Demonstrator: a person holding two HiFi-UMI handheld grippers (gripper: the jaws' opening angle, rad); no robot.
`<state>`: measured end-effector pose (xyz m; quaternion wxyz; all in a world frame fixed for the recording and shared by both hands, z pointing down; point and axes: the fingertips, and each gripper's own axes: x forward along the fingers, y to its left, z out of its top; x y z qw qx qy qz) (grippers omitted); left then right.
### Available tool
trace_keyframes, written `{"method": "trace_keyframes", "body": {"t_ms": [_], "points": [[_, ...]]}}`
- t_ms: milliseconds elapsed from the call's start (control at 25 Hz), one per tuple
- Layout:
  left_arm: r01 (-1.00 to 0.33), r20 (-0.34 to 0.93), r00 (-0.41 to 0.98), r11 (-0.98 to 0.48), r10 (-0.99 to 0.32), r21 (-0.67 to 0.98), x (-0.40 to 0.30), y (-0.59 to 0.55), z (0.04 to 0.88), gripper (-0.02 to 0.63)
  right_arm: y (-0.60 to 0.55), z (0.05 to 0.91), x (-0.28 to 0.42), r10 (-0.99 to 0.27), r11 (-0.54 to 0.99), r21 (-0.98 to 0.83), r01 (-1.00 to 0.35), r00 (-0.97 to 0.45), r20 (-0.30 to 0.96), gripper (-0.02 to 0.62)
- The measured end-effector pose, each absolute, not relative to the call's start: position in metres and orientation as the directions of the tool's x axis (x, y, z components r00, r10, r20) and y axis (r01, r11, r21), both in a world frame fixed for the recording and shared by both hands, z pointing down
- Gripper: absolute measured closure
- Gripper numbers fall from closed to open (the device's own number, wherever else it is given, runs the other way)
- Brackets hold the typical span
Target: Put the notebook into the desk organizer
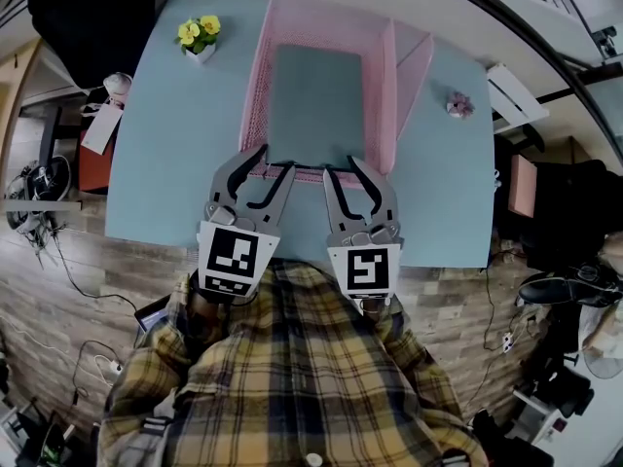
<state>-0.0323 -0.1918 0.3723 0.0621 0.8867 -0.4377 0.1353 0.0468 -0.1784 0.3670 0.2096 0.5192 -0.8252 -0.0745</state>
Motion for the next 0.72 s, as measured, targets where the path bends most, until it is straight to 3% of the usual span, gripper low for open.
{"method": "trace_keyframes", "body": {"t_ms": [720], "points": [[-0.812,0.303,0.545,-0.582,-0.782,-0.043,-0.0318,-0.197,0.3765,0.438,-0.1851,0.3712,0.0471,-0.889,0.452,0.345,-0.822,-0.384,0.25,0.466]]}}
